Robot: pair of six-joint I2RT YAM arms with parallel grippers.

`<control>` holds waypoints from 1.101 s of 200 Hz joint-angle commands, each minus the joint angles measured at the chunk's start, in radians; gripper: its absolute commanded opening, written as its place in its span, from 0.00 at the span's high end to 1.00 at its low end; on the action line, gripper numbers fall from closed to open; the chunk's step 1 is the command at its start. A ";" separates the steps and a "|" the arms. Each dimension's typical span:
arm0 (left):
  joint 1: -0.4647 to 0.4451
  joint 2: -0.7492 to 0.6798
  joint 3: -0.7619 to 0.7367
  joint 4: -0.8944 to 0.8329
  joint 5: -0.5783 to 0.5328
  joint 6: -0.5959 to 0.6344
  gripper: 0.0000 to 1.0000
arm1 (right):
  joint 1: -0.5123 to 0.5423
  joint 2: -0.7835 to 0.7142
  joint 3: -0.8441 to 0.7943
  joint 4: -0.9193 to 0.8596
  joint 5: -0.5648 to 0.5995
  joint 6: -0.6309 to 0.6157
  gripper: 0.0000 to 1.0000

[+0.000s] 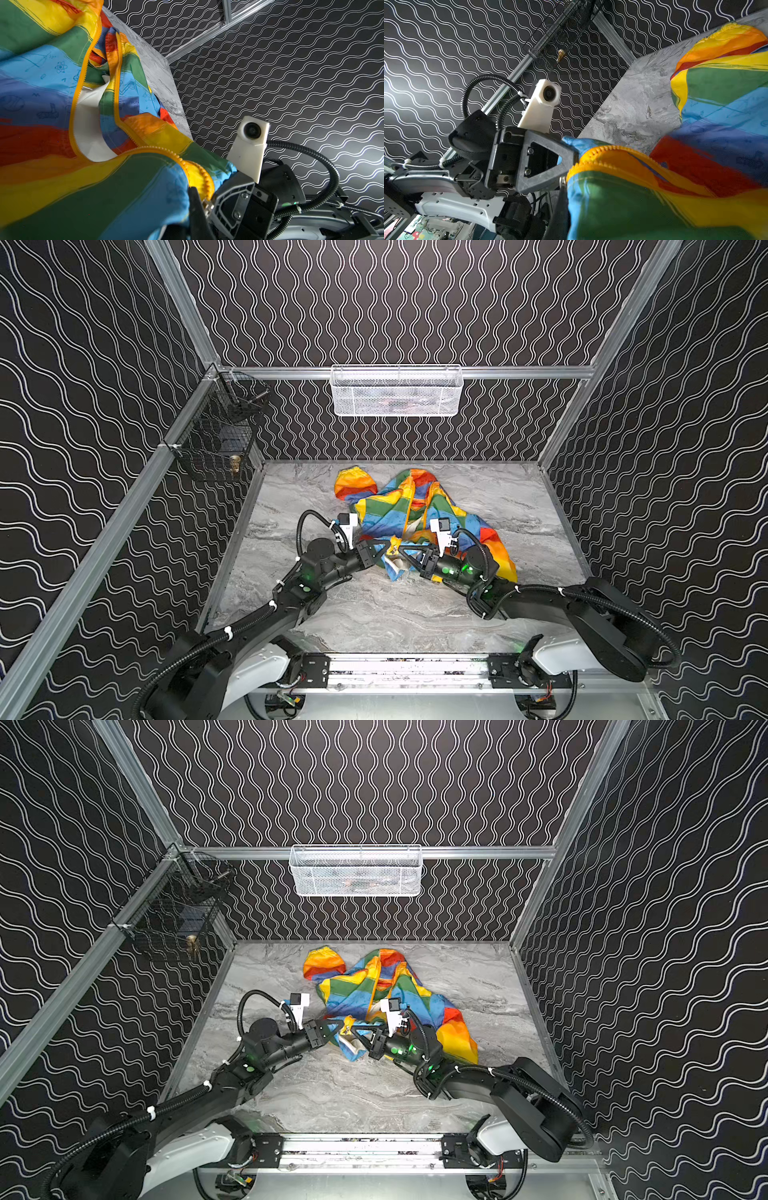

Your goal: Zip up the jacket

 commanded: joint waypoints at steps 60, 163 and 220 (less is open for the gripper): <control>0.001 -0.018 -0.018 0.078 0.003 -0.021 1.00 | 0.000 -0.015 0.006 0.018 0.095 -0.018 1.00; -0.002 0.002 -0.012 0.092 0.037 -0.037 1.00 | 0.000 0.039 0.020 0.069 0.106 0.015 1.00; -0.016 0.069 -0.022 0.187 0.060 -0.070 1.00 | 0.000 0.064 0.027 0.103 0.110 0.039 1.00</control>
